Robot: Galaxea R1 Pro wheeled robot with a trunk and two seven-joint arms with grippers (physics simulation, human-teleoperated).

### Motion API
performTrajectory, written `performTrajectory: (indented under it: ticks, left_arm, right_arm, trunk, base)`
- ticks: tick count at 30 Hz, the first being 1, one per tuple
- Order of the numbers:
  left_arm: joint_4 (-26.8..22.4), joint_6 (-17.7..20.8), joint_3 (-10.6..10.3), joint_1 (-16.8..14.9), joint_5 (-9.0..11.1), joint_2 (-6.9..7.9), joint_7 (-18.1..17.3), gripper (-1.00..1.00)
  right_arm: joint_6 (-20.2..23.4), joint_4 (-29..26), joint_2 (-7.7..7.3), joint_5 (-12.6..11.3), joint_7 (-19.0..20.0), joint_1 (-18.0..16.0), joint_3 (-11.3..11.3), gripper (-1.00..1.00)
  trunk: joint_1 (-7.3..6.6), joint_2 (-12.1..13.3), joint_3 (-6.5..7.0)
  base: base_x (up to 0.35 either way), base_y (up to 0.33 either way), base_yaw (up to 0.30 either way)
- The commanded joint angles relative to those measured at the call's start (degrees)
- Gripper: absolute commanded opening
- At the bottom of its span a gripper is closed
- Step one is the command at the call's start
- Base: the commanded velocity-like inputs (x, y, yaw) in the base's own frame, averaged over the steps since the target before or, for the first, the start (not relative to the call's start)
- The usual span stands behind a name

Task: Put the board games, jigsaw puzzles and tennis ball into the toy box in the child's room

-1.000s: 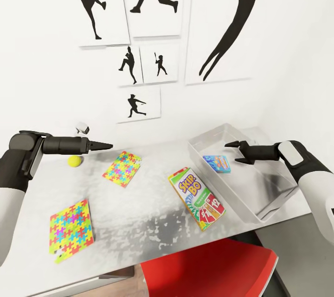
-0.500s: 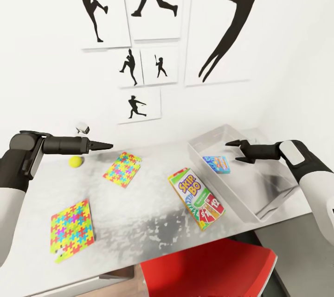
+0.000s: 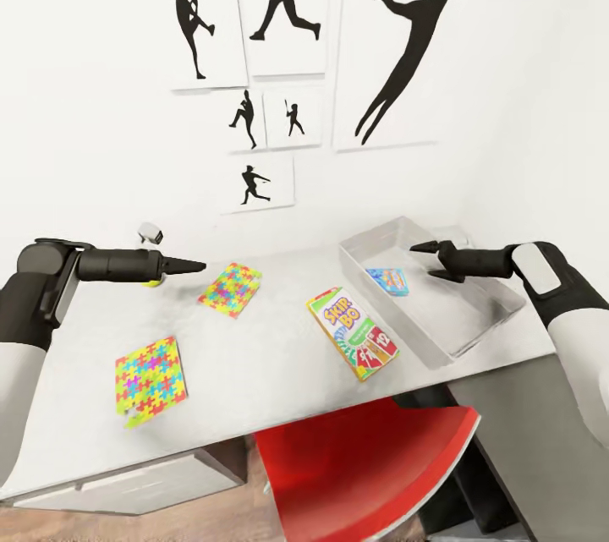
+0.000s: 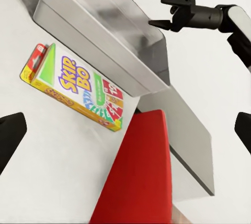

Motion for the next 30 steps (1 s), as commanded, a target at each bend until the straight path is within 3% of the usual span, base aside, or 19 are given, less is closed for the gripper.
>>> performTrajectory:
  ticks: [1,13,24,30]
  left_arm:
    - [0.0,0.6,0.0,0.0,-0.1,0.05,-0.2,1.00]
    - [0.0,0.6,0.0,0.0,-0.1,0.15,-0.2,1.00]
    - [0.0,0.6,0.0,0.0,-0.1,0.22,-0.2,1.00]
    - [0.1,0.6,0.0,0.0,-0.1,1.13,-0.4,1.00]
  right_arm:
    - [0.0,-0.1,-0.06,0.5,0.6,-0.1,0.2,1.00]
    - [0.1,-2.1,-0.24,0.2,0.6,0.1,0.2,1.00]
    - [0.1,-2.6,-0.32,0.1,0.7,0.2,0.2,1.00]
    - [0.1,-2.6,-0.32,0.1,0.7,0.4,0.2,1.00]
  trunk:
    - [0.01,-0.1,-0.01]
    - [0.01,-0.1,1.13]
    - [0.01,-0.1,2.17]
    - [0.01,-0.1,2.74]
  base:
    - [-0.319,0.000,0.000]
    - [-0.283,0.000,0.000]
    - [-0.024,0.000,0.038]
    - [-0.001,0.000,0.067]
